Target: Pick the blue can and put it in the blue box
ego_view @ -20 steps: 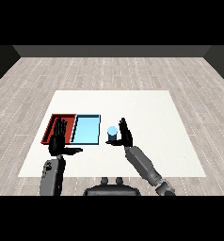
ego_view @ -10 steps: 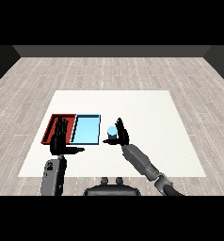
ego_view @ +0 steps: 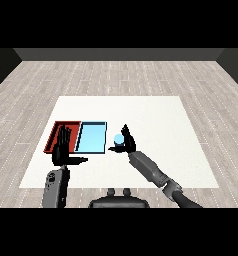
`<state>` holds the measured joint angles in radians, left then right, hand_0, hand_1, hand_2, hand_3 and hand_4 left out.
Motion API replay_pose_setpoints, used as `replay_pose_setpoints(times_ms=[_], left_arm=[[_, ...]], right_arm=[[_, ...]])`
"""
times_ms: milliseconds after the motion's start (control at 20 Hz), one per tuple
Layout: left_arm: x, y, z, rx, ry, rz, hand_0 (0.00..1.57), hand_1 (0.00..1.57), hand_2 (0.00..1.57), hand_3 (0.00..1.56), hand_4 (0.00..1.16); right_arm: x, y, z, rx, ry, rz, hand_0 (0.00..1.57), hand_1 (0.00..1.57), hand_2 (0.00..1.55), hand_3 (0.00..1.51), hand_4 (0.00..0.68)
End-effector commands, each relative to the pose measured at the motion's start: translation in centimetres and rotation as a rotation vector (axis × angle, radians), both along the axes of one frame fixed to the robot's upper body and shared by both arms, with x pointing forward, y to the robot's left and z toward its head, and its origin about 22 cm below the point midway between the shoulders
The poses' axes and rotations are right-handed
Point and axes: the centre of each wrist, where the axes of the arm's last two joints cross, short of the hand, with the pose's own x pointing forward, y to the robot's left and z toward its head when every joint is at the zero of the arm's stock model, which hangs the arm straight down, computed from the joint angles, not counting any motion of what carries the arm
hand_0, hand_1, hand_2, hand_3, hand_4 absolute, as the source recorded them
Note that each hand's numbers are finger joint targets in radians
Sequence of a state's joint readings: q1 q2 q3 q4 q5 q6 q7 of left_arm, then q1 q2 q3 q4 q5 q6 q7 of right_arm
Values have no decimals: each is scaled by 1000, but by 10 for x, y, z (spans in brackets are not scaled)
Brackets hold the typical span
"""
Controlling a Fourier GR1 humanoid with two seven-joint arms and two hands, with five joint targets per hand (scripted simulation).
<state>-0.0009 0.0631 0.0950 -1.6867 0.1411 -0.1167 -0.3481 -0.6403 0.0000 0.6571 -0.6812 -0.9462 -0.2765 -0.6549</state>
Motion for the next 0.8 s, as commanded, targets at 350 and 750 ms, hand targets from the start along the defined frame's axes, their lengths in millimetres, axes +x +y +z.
replay_pose_setpoints(times_ms=[350,750], left_arm=[[1,4,-3,-3,1,-6,0,0,0,0,0],[-2,-12,1,19,26,-9,0,0,0,0,0]], right_arm=[[17,-6,-2,-249,38,-245,1491,1491,1481,1438,634],[14,13,15,-262,25,-217,1495,1495,1467,1418,634]])
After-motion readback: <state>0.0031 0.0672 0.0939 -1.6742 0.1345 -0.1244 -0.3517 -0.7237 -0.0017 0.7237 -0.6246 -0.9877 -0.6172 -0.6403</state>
